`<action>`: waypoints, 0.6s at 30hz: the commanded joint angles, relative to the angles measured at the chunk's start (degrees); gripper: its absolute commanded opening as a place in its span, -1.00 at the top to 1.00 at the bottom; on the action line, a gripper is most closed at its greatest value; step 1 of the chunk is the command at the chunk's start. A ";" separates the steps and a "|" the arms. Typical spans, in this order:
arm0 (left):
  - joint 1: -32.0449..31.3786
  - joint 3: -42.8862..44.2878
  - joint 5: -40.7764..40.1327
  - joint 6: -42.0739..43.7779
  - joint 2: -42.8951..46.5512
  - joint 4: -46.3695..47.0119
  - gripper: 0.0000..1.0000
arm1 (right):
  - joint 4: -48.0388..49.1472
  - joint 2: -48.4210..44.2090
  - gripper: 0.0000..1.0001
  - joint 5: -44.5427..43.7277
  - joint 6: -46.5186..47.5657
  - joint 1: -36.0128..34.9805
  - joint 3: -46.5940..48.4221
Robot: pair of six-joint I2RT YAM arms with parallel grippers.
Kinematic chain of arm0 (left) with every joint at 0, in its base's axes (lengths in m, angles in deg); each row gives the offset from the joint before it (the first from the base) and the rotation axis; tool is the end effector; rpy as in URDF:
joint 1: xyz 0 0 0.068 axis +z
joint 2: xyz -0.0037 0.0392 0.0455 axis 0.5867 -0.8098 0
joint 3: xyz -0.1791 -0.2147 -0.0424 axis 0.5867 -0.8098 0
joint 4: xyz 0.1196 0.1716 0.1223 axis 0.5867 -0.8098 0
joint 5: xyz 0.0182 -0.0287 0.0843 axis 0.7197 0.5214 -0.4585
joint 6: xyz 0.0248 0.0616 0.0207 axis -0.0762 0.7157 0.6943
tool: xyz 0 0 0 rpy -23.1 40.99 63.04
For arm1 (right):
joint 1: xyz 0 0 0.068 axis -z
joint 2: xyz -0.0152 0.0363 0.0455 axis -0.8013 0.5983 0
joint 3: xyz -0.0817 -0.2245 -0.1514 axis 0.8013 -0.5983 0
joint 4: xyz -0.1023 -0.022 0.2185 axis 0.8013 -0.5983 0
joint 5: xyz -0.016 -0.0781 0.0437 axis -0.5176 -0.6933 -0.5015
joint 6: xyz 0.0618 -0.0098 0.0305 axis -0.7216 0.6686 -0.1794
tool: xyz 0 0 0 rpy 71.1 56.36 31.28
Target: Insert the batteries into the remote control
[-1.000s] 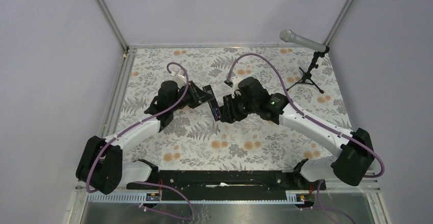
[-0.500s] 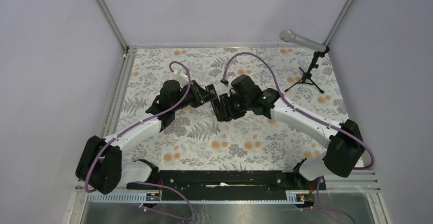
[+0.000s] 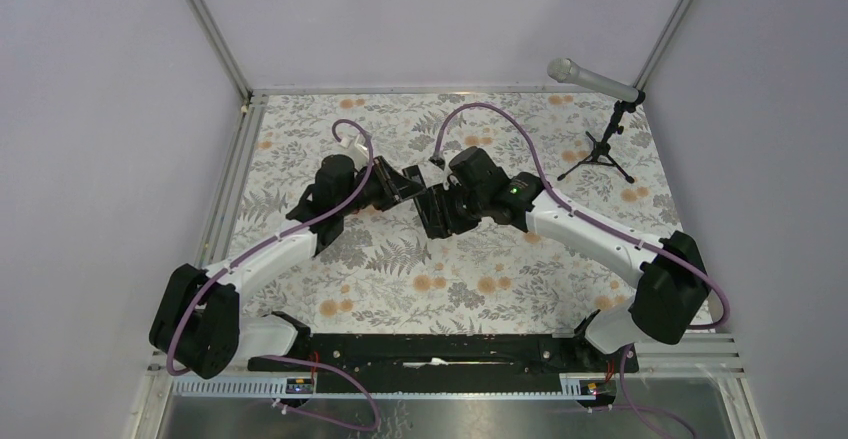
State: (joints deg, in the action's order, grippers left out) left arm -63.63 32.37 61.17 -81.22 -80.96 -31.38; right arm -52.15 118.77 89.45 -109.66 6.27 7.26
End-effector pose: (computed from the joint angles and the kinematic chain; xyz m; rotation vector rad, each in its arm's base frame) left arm 0.2365 -0.1486 0.2698 -0.1942 2.0762 -1.3133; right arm 0.2125 0.2441 0.2909 -0.6515 2.3742 0.7954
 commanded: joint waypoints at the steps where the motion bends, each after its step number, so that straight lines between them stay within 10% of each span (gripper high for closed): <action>1: -0.49 4.54 0.49 -2.88 -0.07 -0.33 1.00 | -0.18 0.48 0.35 -2.22 0.37 -0.83 2.85; 18: -0.60 5.68 1.43 -4.07 0.00 -1.80 1.00 | -0.79 2.00 0.33 -0.01 0.62 -1.00 3.79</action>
State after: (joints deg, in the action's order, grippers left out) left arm -63.74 34.51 61.08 -84.63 -81.92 -36.45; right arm -52.81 119.93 88.66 -109.71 5.88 8.55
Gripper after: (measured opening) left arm 0.177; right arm 0.454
